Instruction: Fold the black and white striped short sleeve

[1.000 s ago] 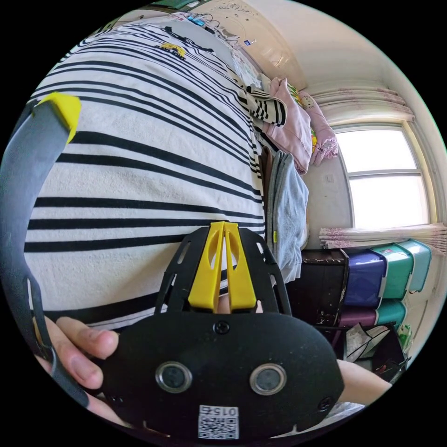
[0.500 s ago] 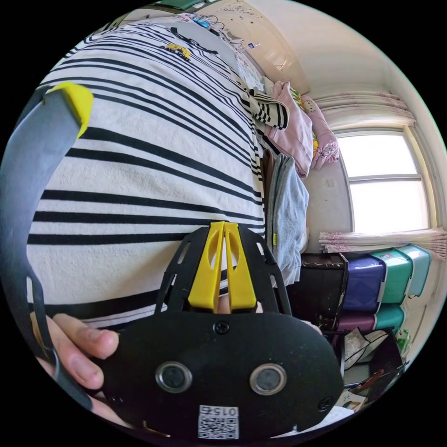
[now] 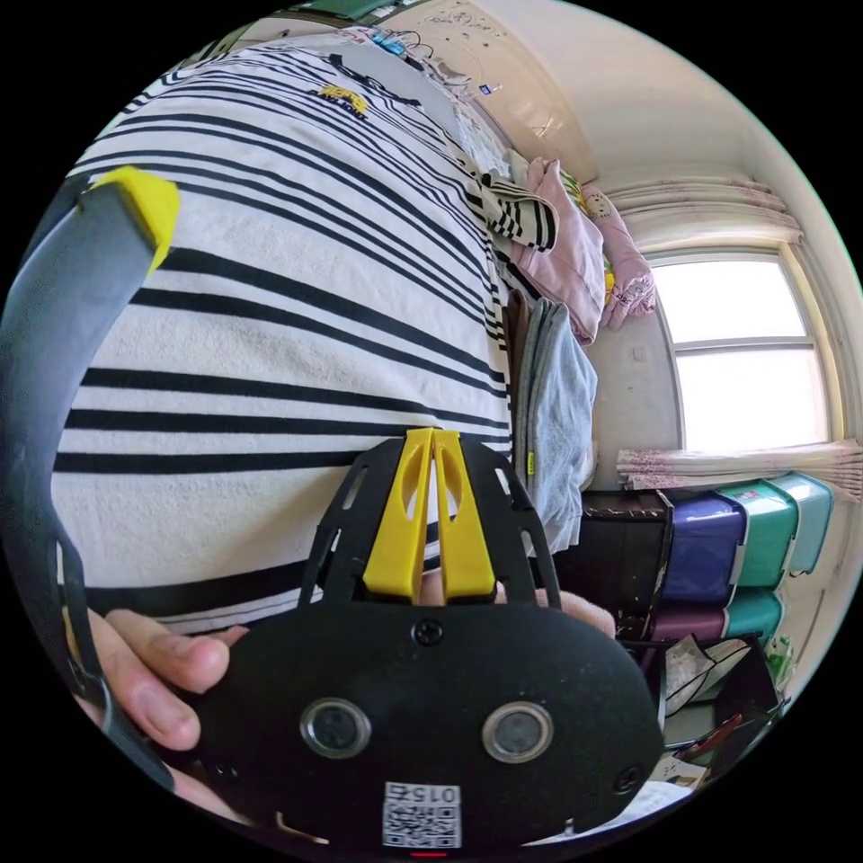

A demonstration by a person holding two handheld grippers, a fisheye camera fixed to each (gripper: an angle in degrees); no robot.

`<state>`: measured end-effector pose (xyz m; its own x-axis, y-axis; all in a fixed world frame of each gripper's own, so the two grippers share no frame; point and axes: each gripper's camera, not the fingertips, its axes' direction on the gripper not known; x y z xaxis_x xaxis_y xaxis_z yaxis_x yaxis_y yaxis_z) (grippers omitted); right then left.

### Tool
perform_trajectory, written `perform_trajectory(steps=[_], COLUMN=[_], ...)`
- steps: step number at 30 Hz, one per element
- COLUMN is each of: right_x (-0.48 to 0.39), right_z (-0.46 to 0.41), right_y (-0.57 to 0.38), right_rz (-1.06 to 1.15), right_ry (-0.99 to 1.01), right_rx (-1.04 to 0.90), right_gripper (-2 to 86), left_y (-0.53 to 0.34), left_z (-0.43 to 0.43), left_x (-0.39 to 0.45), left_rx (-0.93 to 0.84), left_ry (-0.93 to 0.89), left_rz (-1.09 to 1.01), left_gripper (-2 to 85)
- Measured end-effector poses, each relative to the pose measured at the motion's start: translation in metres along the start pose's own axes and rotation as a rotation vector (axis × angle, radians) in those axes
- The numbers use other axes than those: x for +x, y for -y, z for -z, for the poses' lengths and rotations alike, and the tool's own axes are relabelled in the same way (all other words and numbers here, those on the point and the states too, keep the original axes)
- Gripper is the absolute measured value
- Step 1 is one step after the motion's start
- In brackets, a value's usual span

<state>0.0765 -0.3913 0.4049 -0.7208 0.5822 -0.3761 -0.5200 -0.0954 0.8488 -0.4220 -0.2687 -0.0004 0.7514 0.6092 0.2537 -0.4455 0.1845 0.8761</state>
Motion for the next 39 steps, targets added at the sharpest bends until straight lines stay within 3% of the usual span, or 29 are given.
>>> perform_trajectory(steps=[19,23,25,28,30,32,33,35,38,39], right_x=[0.125,0.224,0.284,0.386,0.44,0.469,0.484,0.506,0.523,0.526], right_z=[-0.061,-0.082,-0.084,-0.06,-0.057,-0.07,-0.081,-0.1,-0.141,-0.158], right_y=[-0.032,-0.053,-0.078,-0.174,-0.274,-0.338,-0.37,-0.403,-0.438,-0.432], right_rz=[-0.023,-0.081,-0.138,-0.251,-0.306,-0.404,-0.449,-0.494,-0.353,-0.324], right_ry=[0.167,0.635,0.841,0.922,0.887,0.89,0.881,0.873,0.837,0.834], right_rx=[0.02,0.046,0.158,0.654,1.154,1.394,1.481,1.48,1.558,1.465], right_gripper=[-0.9,-0.9,-0.9,-0.9,-0.9,-0.8,-0.8,-0.6,-0.2,0.1], left_y=[-0.022,-0.025,-0.03,-0.044,-0.057,-0.062,-0.062,-0.061,-0.047,-0.039], left_z=[0.038,0.051,0.07,0.116,0.156,0.186,0.204,0.228,0.254,0.259], left_x=[0.029,0.038,0.058,0.104,0.127,0.129,0.123,0.108,0.067,0.046], left_rx=[0.027,0.055,0.139,0.337,0.494,0.576,0.609,0.613,0.477,0.408], left_ry=[-0.103,-0.114,-0.041,-0.014,-0.014,-0.018,-0.022,-0.025,0.049,0.133], left_rz=[-0.111,-0.163,-0.275,-0.573,-0.754,-0.802,-0.795,-0.83,-0.82,-0.775], left_gripper=[-0.9,-0.9,-0.9,-0.8,-0.8,-0.8,-0.8,-0.7,-0.3,0.0])
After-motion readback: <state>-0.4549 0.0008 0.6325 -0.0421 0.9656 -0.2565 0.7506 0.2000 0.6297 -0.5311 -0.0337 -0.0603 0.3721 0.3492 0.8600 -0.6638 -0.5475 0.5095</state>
